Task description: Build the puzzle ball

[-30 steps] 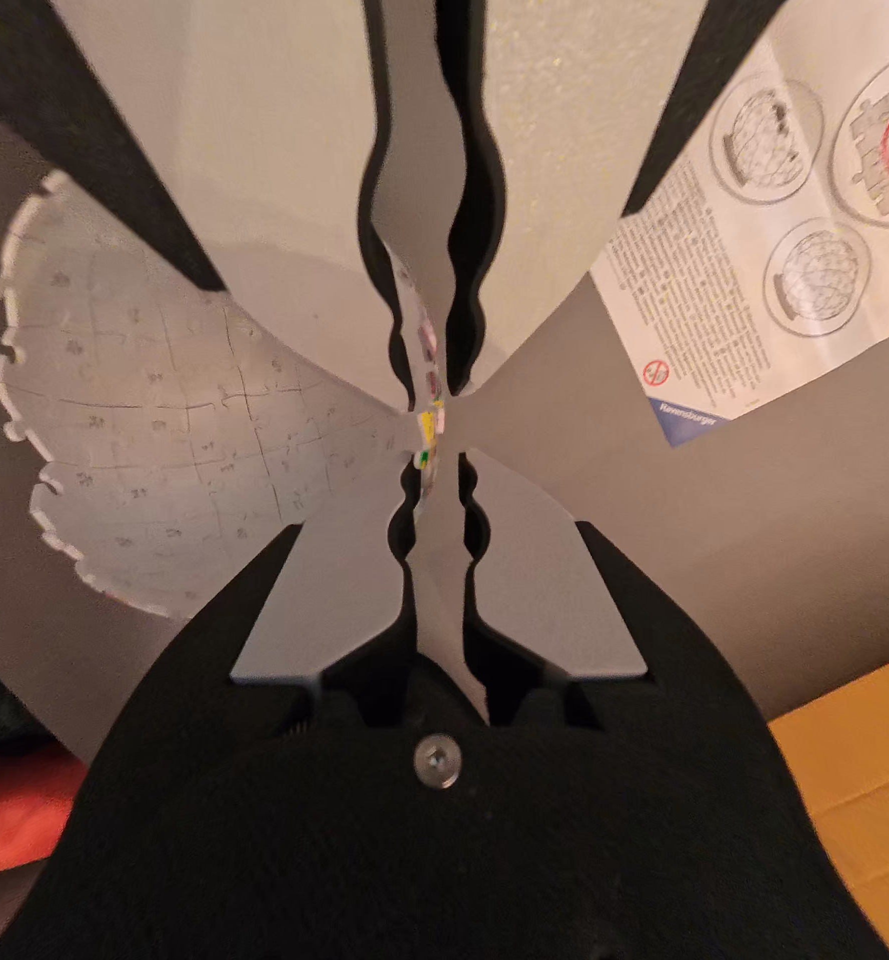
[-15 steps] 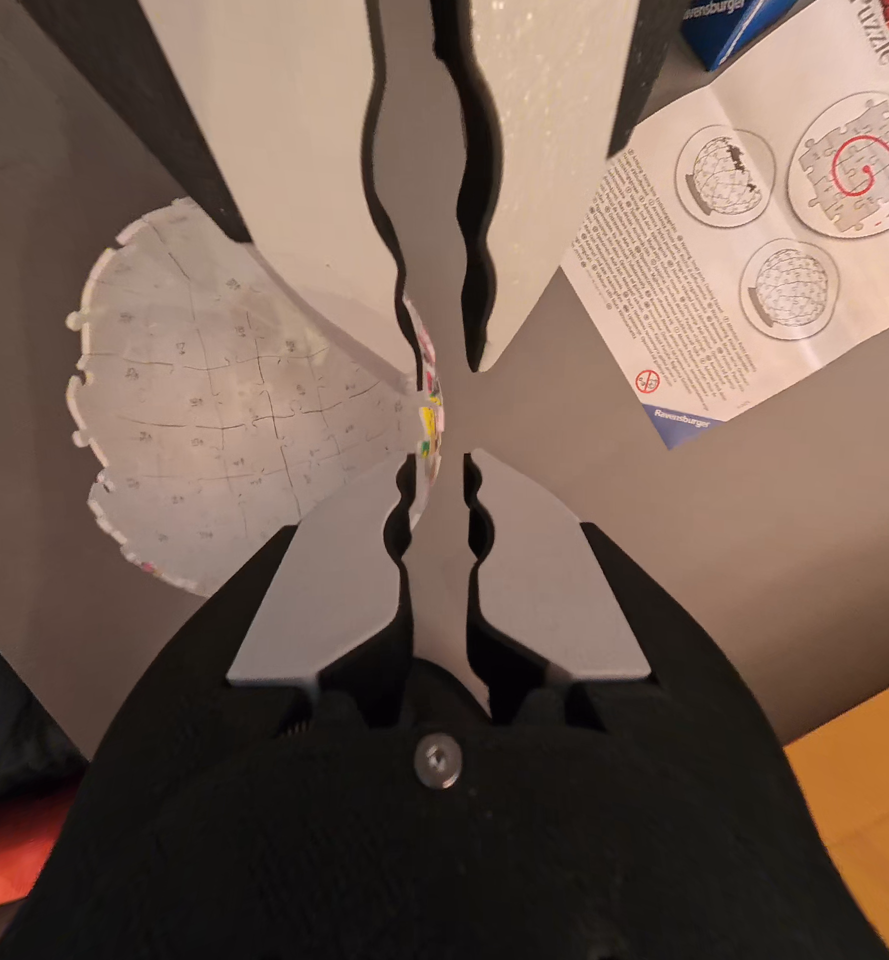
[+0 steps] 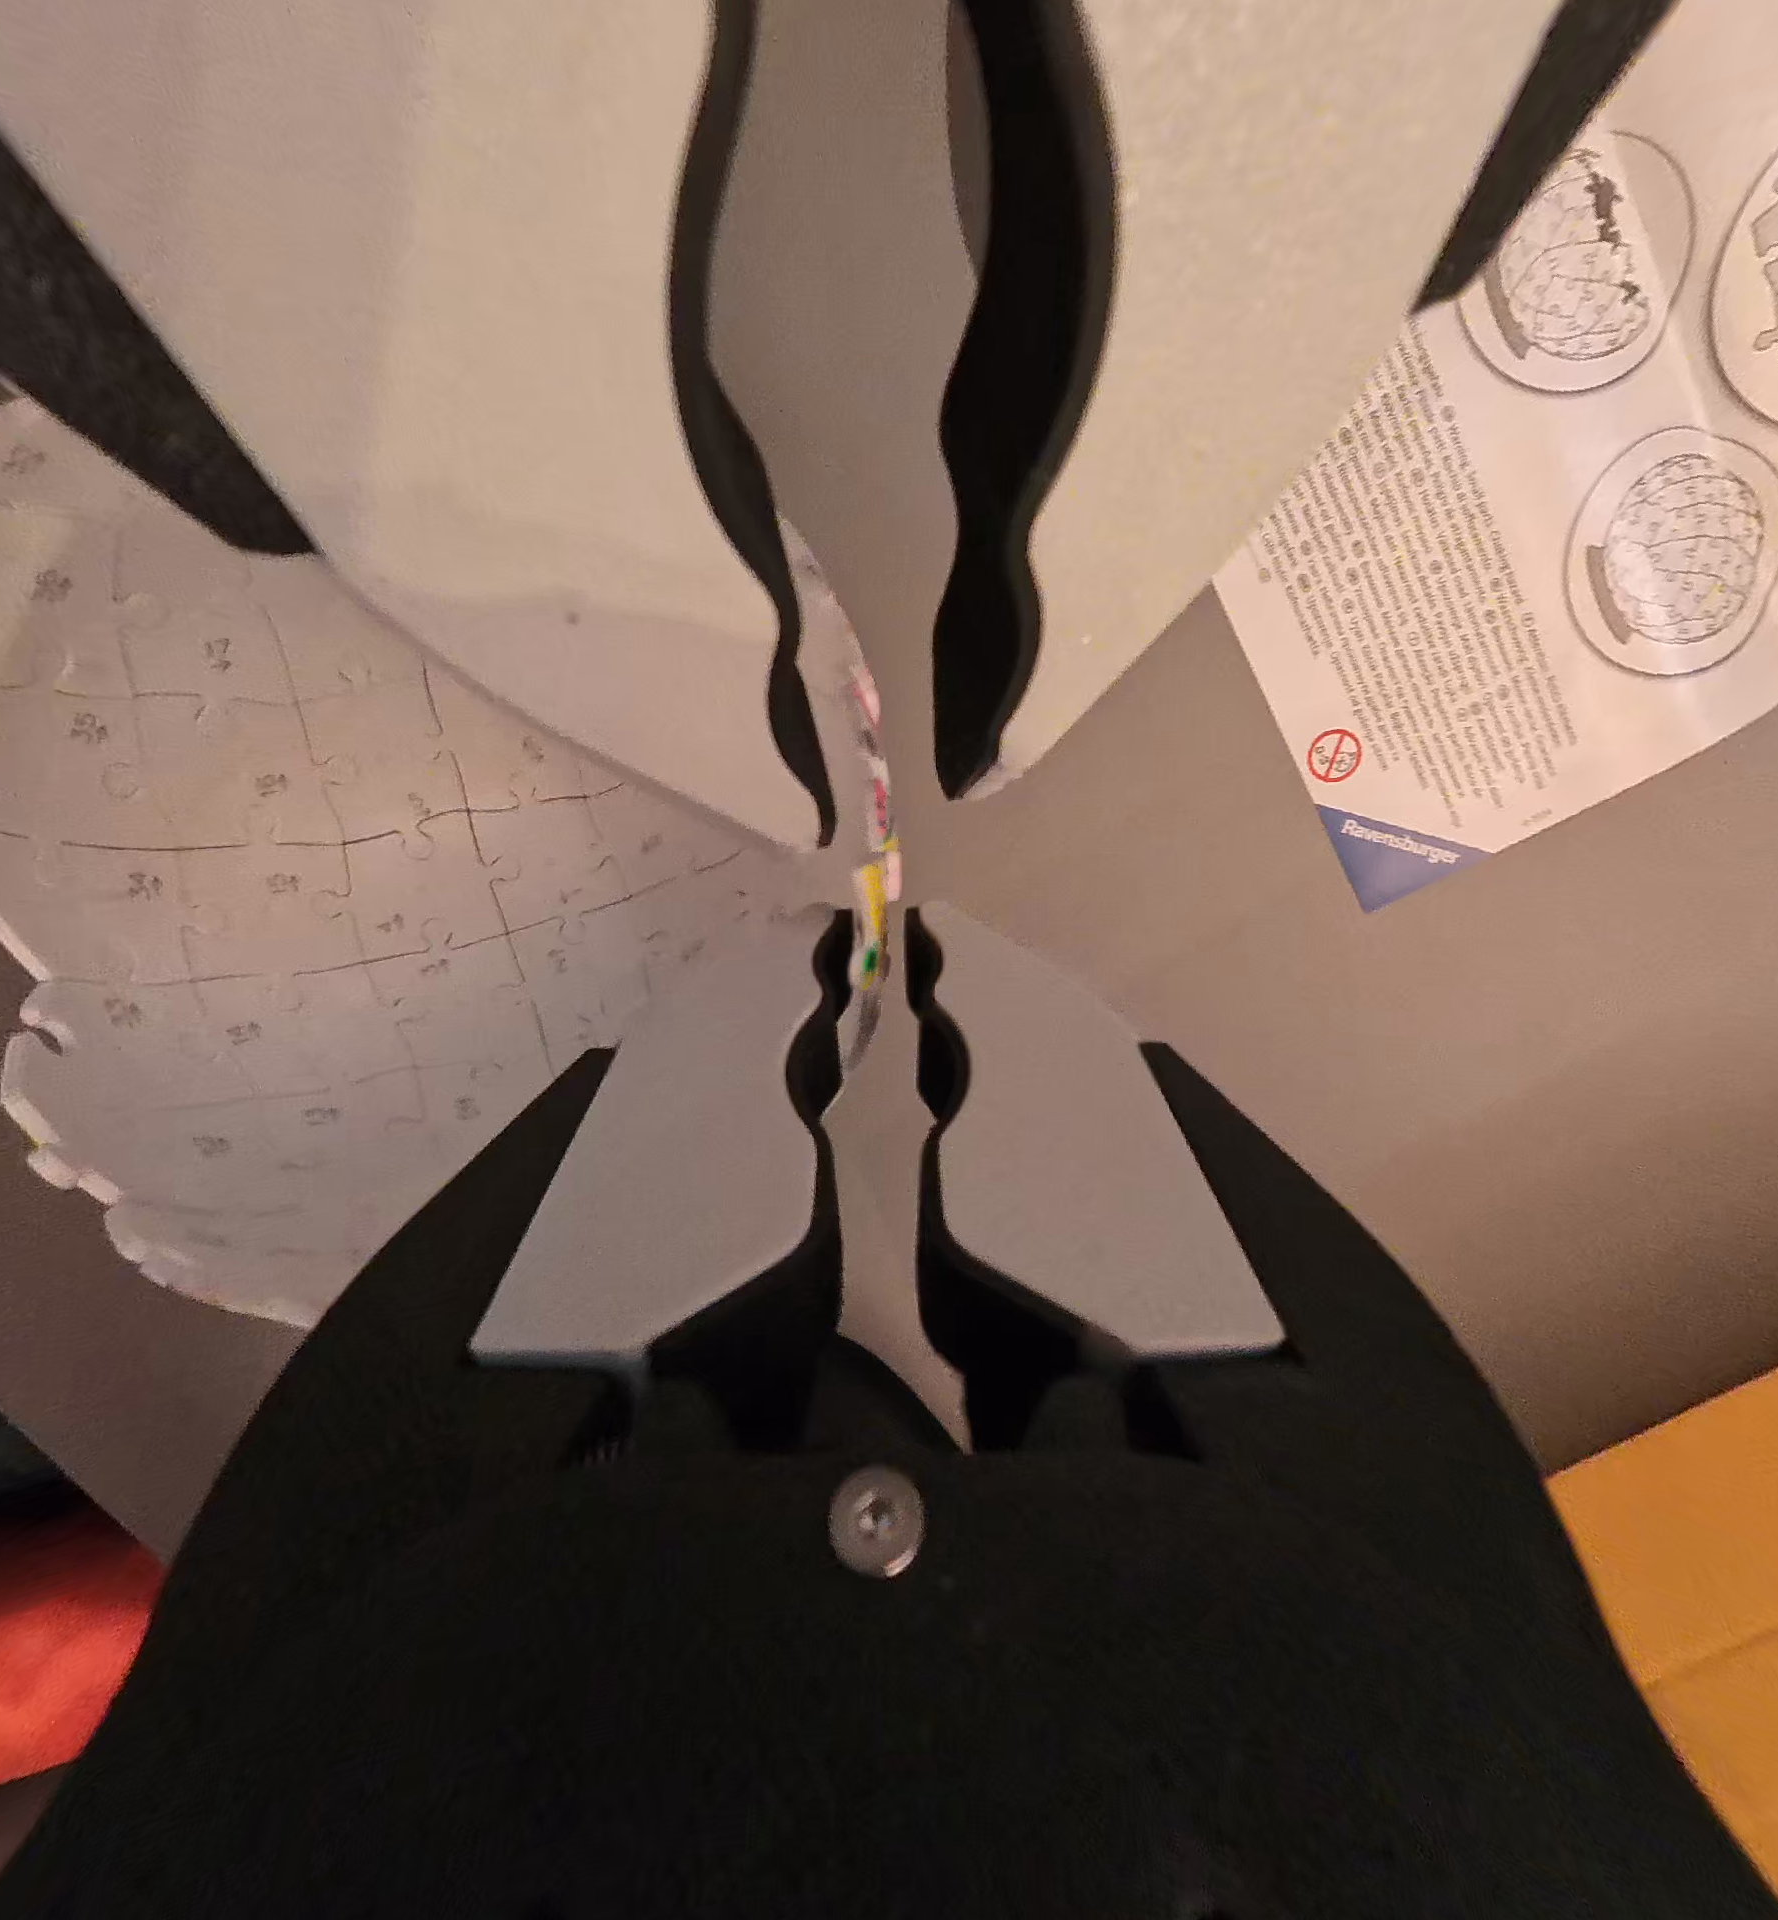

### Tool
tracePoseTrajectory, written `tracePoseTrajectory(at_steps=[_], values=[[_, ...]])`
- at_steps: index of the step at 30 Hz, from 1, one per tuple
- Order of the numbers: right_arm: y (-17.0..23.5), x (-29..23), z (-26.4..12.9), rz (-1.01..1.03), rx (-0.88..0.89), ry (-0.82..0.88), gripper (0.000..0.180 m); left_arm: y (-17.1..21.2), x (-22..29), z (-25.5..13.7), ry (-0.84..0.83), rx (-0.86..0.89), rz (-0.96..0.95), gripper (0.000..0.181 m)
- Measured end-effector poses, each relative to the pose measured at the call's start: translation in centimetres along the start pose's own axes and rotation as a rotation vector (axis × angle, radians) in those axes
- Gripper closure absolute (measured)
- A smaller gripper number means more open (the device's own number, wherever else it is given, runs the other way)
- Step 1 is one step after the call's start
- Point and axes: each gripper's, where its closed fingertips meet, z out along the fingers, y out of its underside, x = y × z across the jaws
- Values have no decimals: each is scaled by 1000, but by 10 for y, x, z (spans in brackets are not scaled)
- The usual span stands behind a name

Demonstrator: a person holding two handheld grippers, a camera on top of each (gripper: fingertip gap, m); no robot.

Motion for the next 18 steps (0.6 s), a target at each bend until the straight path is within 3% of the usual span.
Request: tracePoseTrajectory(at_steps=[12,14,18], values=[[0,-1,-2,14,-10,-1,174,0,2,-2,-5,-6,2,167],[-2,2,-4,14,14,11,157,0,2,-3,-6,-4,0,166],[-11,-1,-13,-90,74,-13,154,1,1,-8,-17,0,-4,166]])
